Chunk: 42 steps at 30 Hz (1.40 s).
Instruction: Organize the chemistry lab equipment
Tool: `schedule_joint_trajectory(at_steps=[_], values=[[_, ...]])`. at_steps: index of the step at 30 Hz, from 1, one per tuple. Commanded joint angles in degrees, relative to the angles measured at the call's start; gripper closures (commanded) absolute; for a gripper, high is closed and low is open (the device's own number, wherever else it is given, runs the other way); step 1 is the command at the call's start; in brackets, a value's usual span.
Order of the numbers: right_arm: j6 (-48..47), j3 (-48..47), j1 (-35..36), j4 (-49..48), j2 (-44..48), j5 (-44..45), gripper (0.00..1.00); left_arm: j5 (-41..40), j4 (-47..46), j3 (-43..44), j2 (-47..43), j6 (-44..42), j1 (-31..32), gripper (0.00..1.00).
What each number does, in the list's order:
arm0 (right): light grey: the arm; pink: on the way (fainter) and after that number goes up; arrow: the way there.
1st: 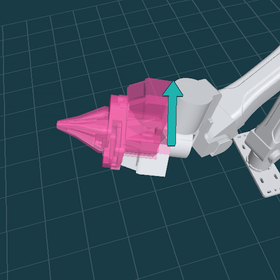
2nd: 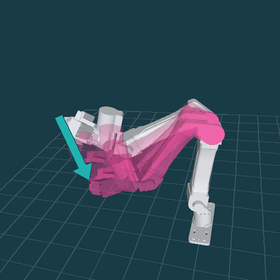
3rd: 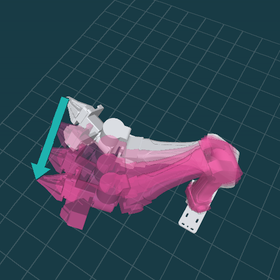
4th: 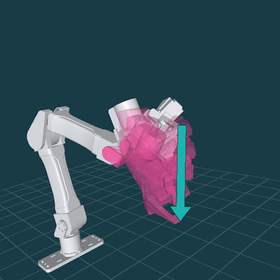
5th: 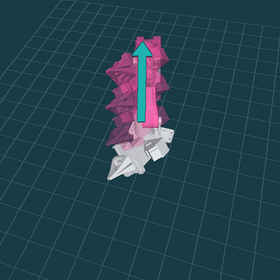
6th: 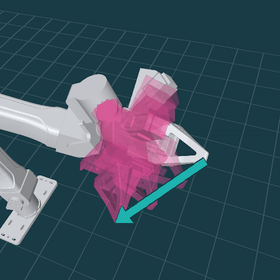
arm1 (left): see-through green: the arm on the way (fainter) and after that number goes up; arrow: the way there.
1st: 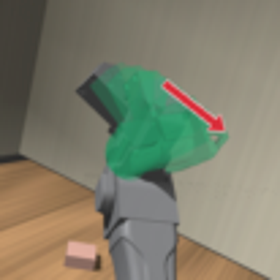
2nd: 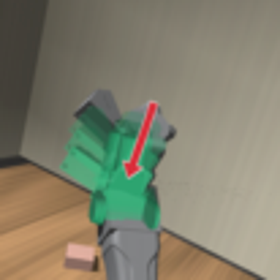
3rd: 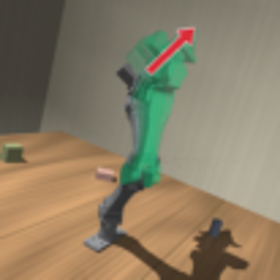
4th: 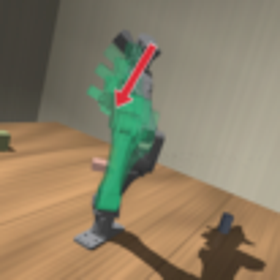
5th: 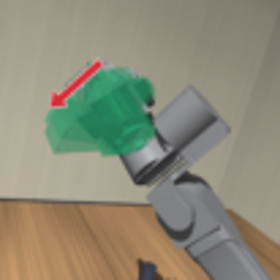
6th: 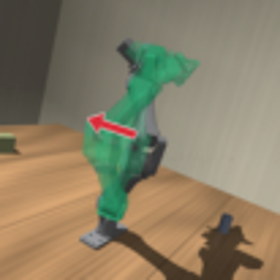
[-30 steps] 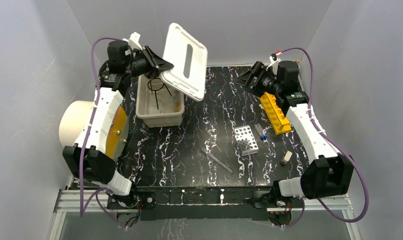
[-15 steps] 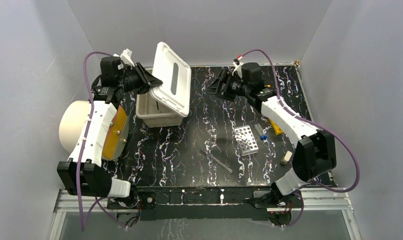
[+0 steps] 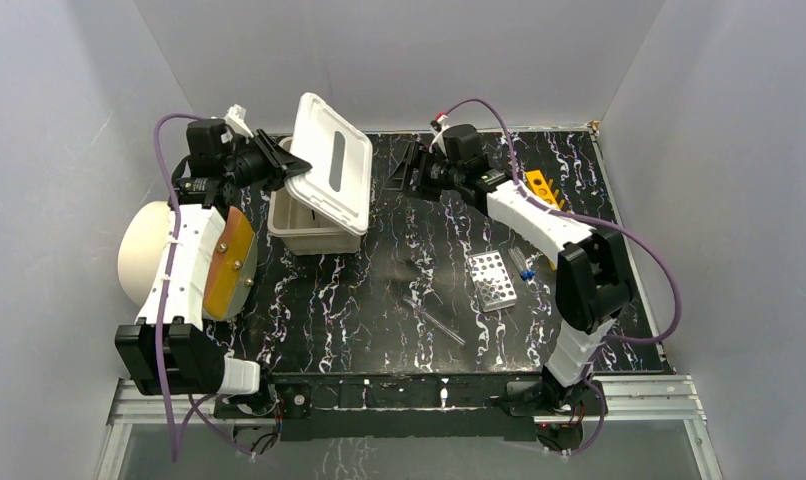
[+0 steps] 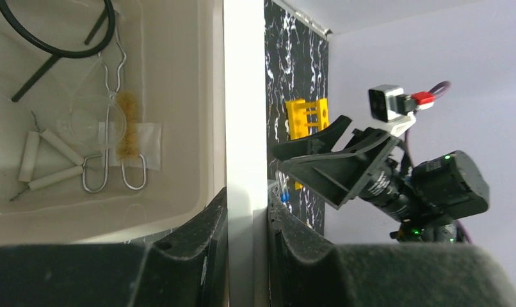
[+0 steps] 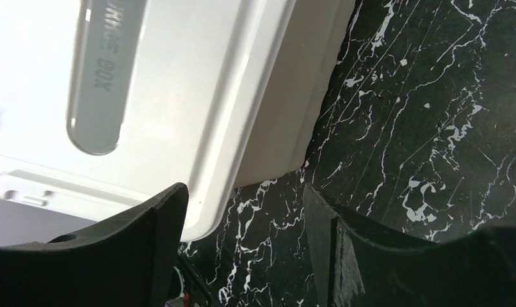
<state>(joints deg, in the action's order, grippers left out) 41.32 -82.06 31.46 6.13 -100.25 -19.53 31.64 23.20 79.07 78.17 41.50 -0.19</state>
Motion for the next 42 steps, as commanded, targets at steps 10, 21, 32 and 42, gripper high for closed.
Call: schedule_joint_trajectory(at_steps=[10, 21, 32, 42], values=[[-1.0, -10.1, 2.2, -0.1, -7.7, -0.6, 0.26, 10.4, -14.3, -8.3, -1.4, 12.3, -6.6, 1.00], [-1.9, -14.7, 3.1, 2.7, -12.6, -0.8, 0.28, 10.6, -11.3, -8.6, 0.8, 7.9, -10.3, 1.00], [-2.9, -18.2, 4.5, -0.1, -16.7, -5.4, 0.30, 8.0, -2.4, -4.4, 6.0, 0.3, -12.6, 0.91], [-3.4, -20.2, 5.1, 5.2, -20.1, -2.9, 0.34, -1.7, 5.4, -0.7, 7.0, -5.3, -13.0, 0.66]])
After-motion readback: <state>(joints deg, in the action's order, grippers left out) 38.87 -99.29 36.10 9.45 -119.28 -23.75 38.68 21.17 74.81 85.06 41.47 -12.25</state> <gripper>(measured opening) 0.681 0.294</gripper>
